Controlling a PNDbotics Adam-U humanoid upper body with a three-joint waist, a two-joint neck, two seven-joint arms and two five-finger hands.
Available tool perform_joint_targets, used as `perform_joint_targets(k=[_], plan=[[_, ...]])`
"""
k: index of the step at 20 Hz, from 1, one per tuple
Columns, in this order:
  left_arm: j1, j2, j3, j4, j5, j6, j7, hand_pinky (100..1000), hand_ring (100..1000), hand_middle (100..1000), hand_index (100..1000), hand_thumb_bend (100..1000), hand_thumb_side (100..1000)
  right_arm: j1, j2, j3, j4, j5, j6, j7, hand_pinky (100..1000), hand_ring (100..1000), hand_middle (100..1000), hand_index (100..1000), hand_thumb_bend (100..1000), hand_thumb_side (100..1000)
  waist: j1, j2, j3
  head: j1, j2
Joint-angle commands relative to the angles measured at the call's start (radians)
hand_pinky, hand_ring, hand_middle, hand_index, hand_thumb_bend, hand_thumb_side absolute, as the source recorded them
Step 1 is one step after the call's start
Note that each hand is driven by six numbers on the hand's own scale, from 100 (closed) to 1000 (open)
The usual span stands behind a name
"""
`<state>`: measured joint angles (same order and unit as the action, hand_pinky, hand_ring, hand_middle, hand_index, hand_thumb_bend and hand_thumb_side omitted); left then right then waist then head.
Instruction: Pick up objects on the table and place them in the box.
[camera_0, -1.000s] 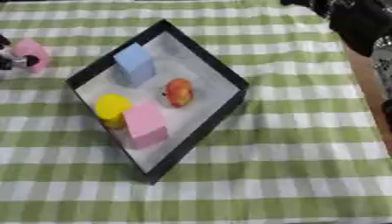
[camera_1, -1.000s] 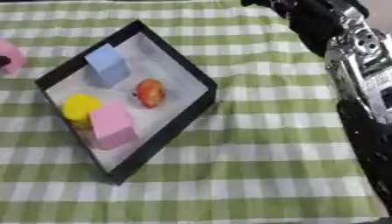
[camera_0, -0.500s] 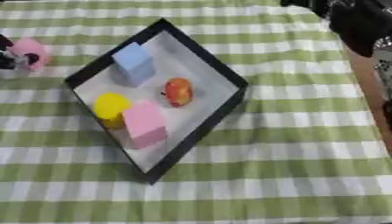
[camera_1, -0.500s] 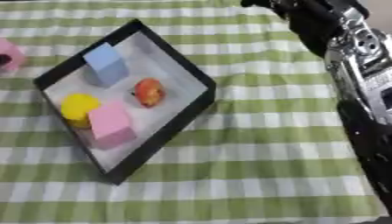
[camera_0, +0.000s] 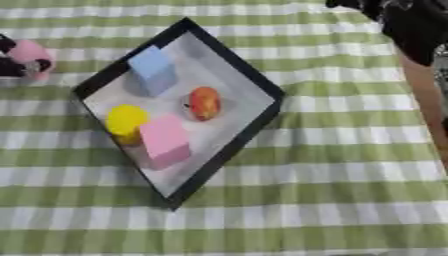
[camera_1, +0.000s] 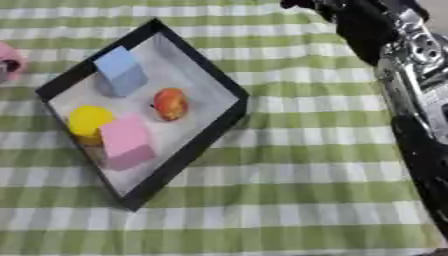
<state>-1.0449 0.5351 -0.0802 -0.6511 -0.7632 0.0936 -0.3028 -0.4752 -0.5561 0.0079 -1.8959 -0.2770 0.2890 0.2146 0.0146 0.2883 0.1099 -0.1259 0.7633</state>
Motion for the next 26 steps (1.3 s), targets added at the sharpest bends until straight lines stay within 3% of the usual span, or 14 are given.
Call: perform_joint_targets(k=[1, 3, 5, 10, 14, 15, 16, 26], plan=[[-0.026, 0.017, 0.014, -0.005, -0.013, -0.01, 0.01, 803, 721, 668, 757, 471, 507, -0.016, -0.029, -0.003, -0.006, 0.005, -0.002, 0.004, 966, 752, 662, 761, 100, 618, -0.004, 0.001, 0.0, 0.004, -0.01], [-0.028, 0.014, 0.015, -0.004, -0.014, -0.015, 0.013, 792, 697, 638, 731, 404, 450, -0.016, -0.028, -0.002, -0.005, 0.007, 0.0, 0.006, 966, 752, 663, 761, 100, 620, -0.004, 0.001, 0.0, 0.003, -0.01], [-0.028, 0.011, 0.013, -0.004, -0.009, -0.019, 0.012, 770, 655, 601, 688, 305, 332, -0.016, -0.028, -0.001, -0.003, 0.008, 0.0, 0.008, 966, 752, 663, 762, 100, 620, -0.004, 0.001, 0.0, 0.002, -0.009], [-0.027, 0.008, 0.007, -0.019, 0.031, -0.025, -0.011, 748, 610, 562, 643, 154, 111, -0.014, -0.027, -0.002, -0.001, 0.008, -0.001, 0.008, 966, 752, 663, 762, 100, 622, -0.005, -0.003, 0.001, -0.008, 0.0], [-0.024, 0.011, -0.006, -0.057, 0.069, -0.032, -0.019, 742, 595, 543, 608, 100, 100, -0.012, -0.026, -0.002, 0.001, 0.006, -0.002, 0.007, 967, 752, 664, 762, 100, 626, -0.006, -0.011, 0.002, -0.015, 0.004], [-0.023, 0.013, -0.009, -0.07, 0.079, -0.035, -0.02, 739, 589, 536, 594, 100, 181, -0.011, -0.026, -0.003, 0.001, 0.005, -0.002, 0.007, 967, 752, 664, 762, 100, 631, -0.006, -0.013, 0.002, -0.017, 0.006], [-0.022, 0.015, -0.012, -0.085, 0.09, -0.037, -0.02, 739, 589, 536, 594, 100, 100, -0.01, -0.026, -0.003, 0.001, 0.004, -0.002, 0.006, 967, 752, 664, 762, 100, 626, -0.006, -0.016, 0.002, -0.019, 0.006], [-0.009, 0.047, -0.08, -0.389, 0.221, -0.113, -0.033, 739, 568, 512, 542, 100, 100, -0.01, -0.019, -0.005, 0.001, -0.022, -0.008, -0.001, 966, 752, 665, 763, 100, 611, -0.013, -0.054, 0.004, -0.076, 0.007]])
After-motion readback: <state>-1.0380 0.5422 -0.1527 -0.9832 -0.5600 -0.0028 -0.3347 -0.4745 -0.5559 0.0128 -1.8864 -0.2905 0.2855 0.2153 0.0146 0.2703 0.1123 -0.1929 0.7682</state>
